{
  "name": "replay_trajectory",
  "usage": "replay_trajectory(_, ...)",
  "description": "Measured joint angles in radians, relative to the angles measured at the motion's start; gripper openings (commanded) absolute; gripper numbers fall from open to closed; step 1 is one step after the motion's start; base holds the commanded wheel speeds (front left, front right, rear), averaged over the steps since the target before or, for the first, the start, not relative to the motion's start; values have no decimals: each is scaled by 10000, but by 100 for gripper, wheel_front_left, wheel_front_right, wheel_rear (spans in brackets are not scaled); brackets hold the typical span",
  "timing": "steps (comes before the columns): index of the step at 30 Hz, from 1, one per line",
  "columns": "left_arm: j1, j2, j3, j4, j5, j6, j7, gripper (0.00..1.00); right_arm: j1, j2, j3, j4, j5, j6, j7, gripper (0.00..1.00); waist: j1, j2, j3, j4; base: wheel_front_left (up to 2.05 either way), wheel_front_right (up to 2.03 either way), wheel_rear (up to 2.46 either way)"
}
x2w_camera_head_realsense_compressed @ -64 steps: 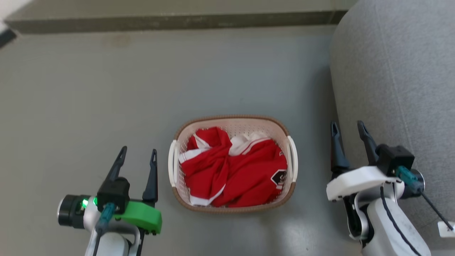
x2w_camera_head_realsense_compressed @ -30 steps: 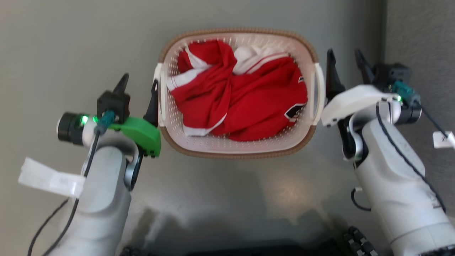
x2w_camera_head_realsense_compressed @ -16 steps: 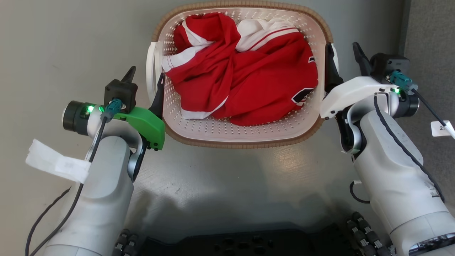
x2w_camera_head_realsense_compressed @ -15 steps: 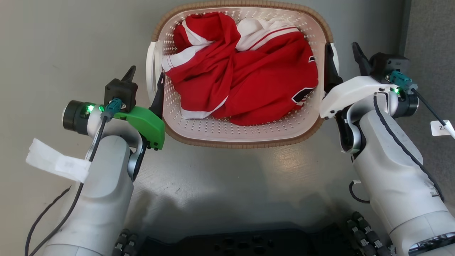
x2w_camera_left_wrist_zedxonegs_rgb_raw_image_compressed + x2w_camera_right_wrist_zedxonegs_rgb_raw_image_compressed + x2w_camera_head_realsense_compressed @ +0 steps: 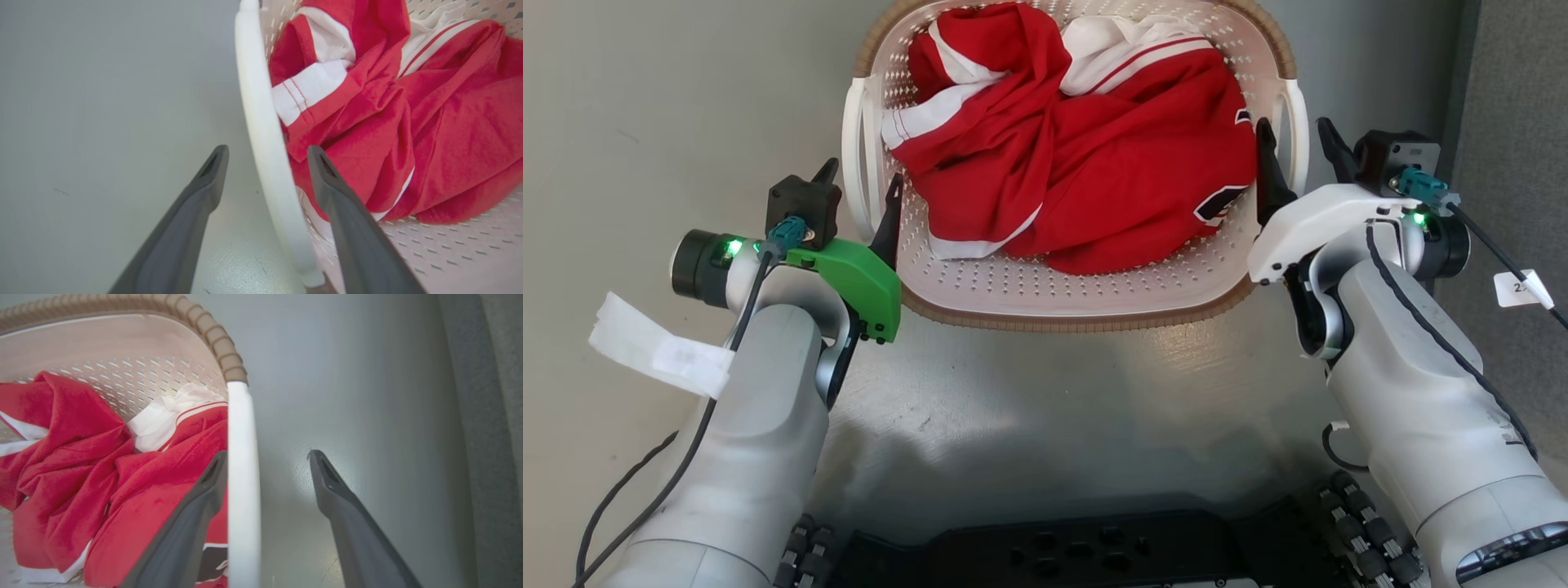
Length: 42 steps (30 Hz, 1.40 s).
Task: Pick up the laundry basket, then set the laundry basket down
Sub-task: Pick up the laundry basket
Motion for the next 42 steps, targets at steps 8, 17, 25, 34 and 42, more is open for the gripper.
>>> replay_trajectory(8,-151,0,-150,378,-336,-2,-10,100,-198,-2,332,502,345,0,0,100,-1,0,56,37,0,0,0)
replay_trajectory(17,-437,-2,-604,848,-675,-25,-12,35,-457,-4,777,901,779,0,0,31,-1,0,125,54,0,0,0)
replay_trajectory(25,-647,-155,-955,993,-1055,-12,-65,0,-613,104,1020,1131,1177,10,-44,0,-1,0,140,41,0,0,0)
replay_trajectory(34,-668,-165,-1041,1383,-1149,161,-65,0,-674,192,1229,1465,1432,10,-27,0,-1,0,-239,55,0,0,0)
replay_trajectory(42,-663,-219,-1068,1726,-1250,251,-67,0,-676,224,1498,1685,1657,13,-25,0,-1,0,-882,29,0,0,0)
